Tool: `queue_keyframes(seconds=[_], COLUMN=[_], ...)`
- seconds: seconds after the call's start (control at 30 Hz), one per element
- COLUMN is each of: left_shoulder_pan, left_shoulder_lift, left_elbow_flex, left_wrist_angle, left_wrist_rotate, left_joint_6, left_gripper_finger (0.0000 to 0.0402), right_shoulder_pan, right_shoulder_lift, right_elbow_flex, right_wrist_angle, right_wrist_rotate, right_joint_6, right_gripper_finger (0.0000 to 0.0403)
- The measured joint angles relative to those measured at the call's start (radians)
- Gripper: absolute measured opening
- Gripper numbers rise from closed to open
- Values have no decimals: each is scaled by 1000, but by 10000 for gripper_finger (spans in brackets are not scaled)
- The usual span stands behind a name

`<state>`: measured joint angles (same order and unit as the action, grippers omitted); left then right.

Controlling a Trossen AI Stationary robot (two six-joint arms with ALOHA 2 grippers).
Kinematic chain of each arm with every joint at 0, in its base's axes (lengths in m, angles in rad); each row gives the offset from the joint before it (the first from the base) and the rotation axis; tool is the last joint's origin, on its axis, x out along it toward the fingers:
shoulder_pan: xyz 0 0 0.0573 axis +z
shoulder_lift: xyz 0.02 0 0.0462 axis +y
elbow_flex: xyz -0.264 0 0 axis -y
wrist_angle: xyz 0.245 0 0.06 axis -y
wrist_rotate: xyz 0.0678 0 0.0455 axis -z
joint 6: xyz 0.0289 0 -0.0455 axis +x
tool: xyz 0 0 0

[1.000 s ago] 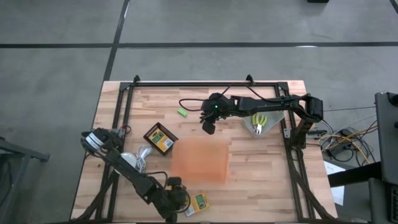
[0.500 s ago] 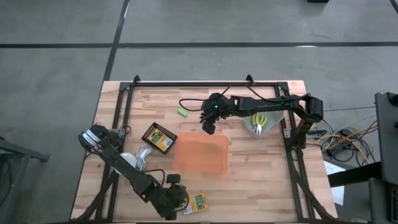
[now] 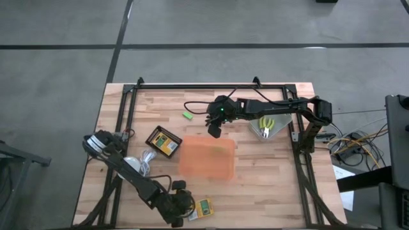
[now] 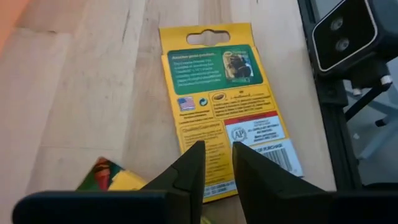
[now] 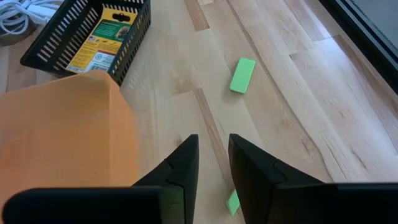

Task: Pick & Place School Supplies
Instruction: Move the right yellow crayon box to the bottom left of the table

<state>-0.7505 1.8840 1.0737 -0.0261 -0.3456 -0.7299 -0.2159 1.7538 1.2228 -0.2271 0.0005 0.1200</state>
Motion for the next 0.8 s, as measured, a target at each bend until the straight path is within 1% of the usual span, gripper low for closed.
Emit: queue_keyframes(seconds=[0.2, 0.37, 0.47, 0.63, 0.8], left_shoulder_pan=[0, 1, -1, -2, -4], left_shoulder_lift=[14, 8, 1, -44, -117], left_elbow_flex=[1, 7, 8, 7, 1], left_wrist_angle=[-15, -104, -164, -311, -517], left_wrist_rotate=[26, 85, 119, 183, 240], left_joint_6=[-27, -98, -149, -245, -319], left_gripper_finger=[85, 85, 85, 85, 85], right_shoulder_pan=[0, 0, 0, 0, 0], right_shoulder_lift=[0, 0, 0, 0, 0], right_elbow_flex=[0, 0, 0, 0, 0], right_wrist_angle=[1, 1, 0, 0, 0], right_wrist_rotate=[0, 0, 0, 0, 0], right_joint_6=[0, 0, 0, 0, 0], right_gripper_finger=[75, 68, 70, 78, 84])
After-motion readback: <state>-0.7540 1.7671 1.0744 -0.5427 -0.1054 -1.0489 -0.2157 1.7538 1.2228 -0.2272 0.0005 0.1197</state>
